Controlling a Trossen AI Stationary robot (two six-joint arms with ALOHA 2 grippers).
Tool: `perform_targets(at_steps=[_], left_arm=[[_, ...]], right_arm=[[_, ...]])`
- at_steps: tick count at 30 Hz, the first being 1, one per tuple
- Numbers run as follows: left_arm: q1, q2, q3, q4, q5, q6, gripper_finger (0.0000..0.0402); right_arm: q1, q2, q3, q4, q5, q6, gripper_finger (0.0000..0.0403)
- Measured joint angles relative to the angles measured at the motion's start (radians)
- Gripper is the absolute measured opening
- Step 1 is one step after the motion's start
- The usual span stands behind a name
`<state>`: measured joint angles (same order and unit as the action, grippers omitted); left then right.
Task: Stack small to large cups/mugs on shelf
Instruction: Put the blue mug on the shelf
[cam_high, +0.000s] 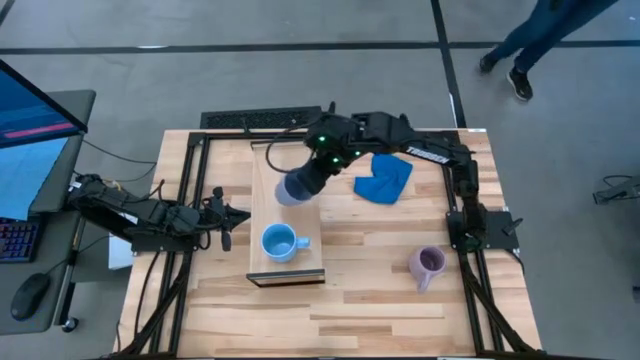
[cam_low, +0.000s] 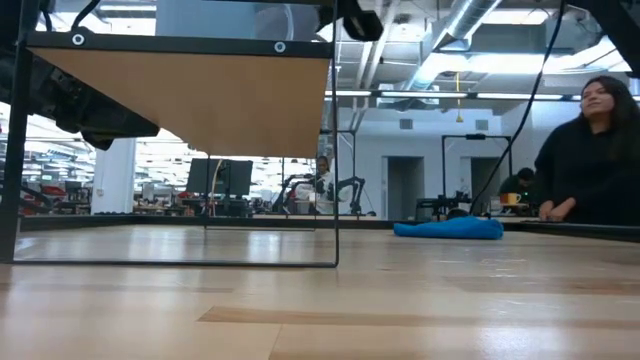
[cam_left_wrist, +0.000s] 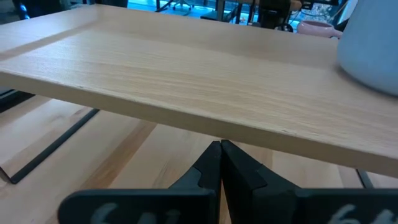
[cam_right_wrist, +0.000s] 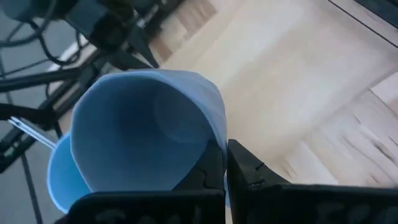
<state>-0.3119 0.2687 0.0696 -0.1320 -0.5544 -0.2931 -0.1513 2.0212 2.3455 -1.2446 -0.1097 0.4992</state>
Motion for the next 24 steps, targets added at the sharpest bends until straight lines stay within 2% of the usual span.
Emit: perform_targets(at_steps=[24], left_arm=[[0.0, 0.0, 0.0, -0.001, -0.001, 0.0, 0.0]], right_arm=[[0.014, -0.004, 0.002, -0.049, 0.006, 0.042, 0.0009]])
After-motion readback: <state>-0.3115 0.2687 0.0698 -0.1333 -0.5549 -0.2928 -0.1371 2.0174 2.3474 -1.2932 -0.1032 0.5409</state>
